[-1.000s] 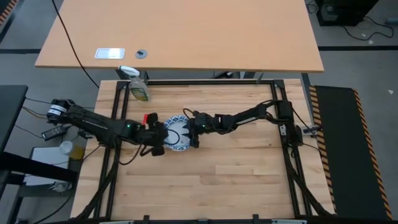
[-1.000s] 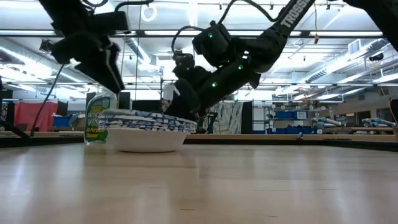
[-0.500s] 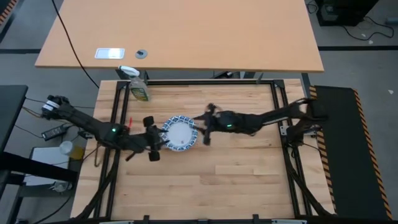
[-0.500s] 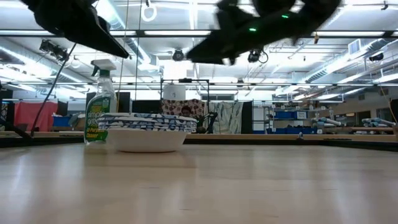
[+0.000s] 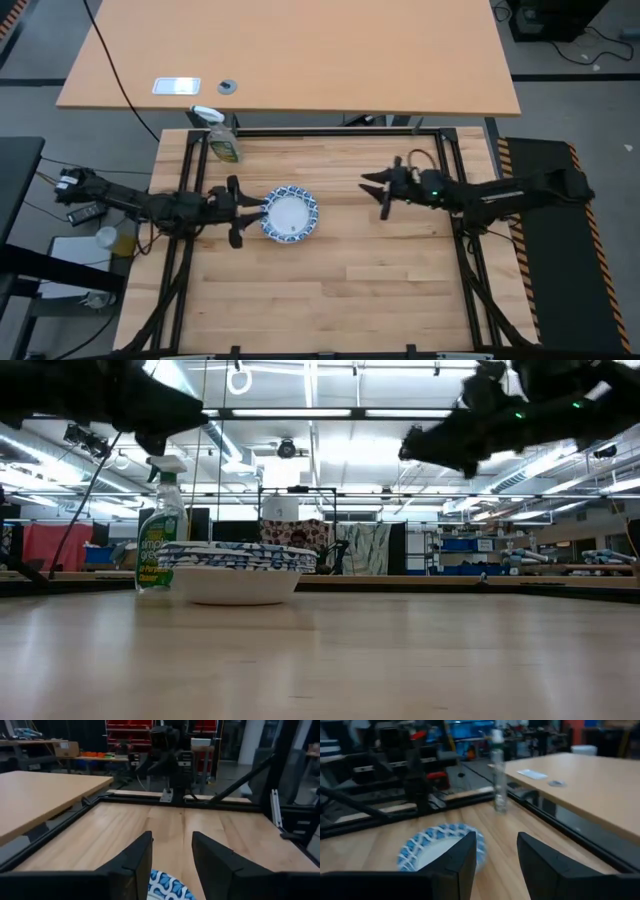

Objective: Nest bowls inside each other
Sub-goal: Return to Home Position

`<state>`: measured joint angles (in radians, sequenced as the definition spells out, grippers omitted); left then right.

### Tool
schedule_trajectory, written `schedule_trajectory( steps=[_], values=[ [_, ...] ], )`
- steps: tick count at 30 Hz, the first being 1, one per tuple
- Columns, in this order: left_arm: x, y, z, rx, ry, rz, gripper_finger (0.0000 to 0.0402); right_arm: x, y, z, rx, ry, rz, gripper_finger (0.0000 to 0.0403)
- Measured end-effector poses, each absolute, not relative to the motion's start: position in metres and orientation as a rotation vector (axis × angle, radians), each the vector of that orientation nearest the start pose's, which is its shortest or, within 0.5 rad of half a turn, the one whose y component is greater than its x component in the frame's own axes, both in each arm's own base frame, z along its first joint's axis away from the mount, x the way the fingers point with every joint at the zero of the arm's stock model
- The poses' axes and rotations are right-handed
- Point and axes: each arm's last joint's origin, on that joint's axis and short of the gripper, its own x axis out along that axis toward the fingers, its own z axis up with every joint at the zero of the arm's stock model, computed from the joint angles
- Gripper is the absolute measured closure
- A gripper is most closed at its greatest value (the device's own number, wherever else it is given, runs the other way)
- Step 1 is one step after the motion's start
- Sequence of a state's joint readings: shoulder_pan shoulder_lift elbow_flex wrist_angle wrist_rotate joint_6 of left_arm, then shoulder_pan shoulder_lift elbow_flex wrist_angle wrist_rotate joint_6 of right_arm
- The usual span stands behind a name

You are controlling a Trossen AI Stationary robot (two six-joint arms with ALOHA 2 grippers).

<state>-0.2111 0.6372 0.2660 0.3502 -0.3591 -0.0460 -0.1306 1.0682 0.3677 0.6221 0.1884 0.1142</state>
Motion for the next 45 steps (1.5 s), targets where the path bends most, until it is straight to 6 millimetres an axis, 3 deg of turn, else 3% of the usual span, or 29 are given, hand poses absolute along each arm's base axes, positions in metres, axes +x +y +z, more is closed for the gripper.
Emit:
schedule_trajectory(
  steps=[7,16,21,30,34,37,45],
  values=[
    [0.131,-0.013,0.218,-0.086,-0.097,0.162,0.0260,0.161,-0.036,0.195,0.207,0.007,-0.362,0.0253],
    [0.109,-0.009,0.214,-0.127,-0.151,0.160,0.0260,0.125,-0.037,0.173,0.241,-0.071,-0.426,0.0253],
    [0.106,-0.008,0.211,-0.115,-0.120,0.170,0.0260,0.118,-0.039,0.162,0.290,-0.003,-0.432,0.0253],
    [0.104,-0.008,0.204,-0.084,-0.063,0.175,0.0260,0.108,-0.038,0.172,0.215,-0.071,-0.344,0.0253],
    [0.106,-0.011,0.188,-0.070,-0.070,0.155,0.0260,0.106,-0.038,0.170,0.167,-0.039,-0.355,0.0253],
    [0.107,-0.013,0.174,-0.039,-0.058,0.144,0.0260,0.106,-0.039,0.165,0.236,-0.005,-0.384,0.0253],
    [0.108,-0.012,0.173,-0.033,-0.043,0.161,0.0260,0.106,-0.039,0.166,0.365,-0.033,-0.389,0.0253]
  ],
)
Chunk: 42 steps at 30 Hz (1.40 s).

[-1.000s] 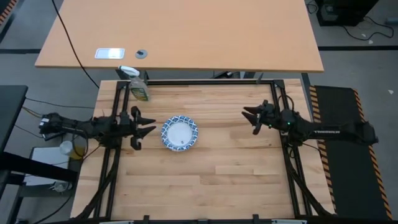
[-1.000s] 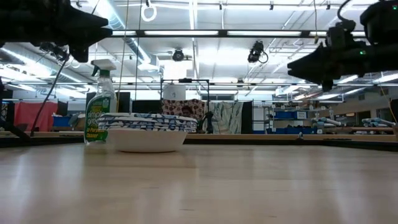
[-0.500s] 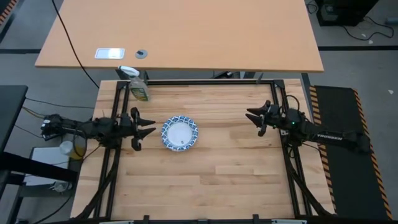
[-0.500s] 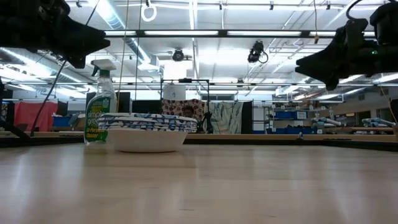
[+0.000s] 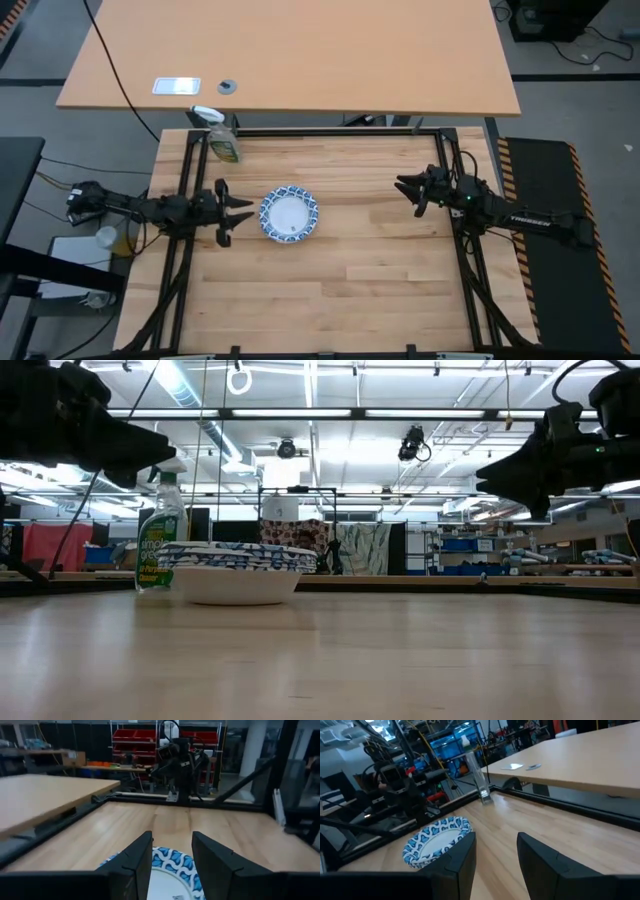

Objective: Nest bowls inside each other
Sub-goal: Return to Home Position

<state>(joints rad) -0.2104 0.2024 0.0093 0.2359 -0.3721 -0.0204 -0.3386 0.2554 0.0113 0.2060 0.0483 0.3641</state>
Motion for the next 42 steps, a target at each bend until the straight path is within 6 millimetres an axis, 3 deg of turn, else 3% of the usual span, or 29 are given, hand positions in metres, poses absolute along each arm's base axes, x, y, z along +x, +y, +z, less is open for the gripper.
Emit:
schedule_trajectory(
  steps=[10,42],
  values=[
    [0.1078,-0.0123,0.1725,-0.291,-0.063,0.154,0.0260,0.1065,-0.0391,0.1656,0.365,-0.034,-0.391,0.0253],
    [0.1081,-0.0135,0.1718,-0.287,-0.054,0.142,0.0260,0.1065,-0.0390,0.1656,0.365,-0.035,-0.391,0.0253]
  ],
)
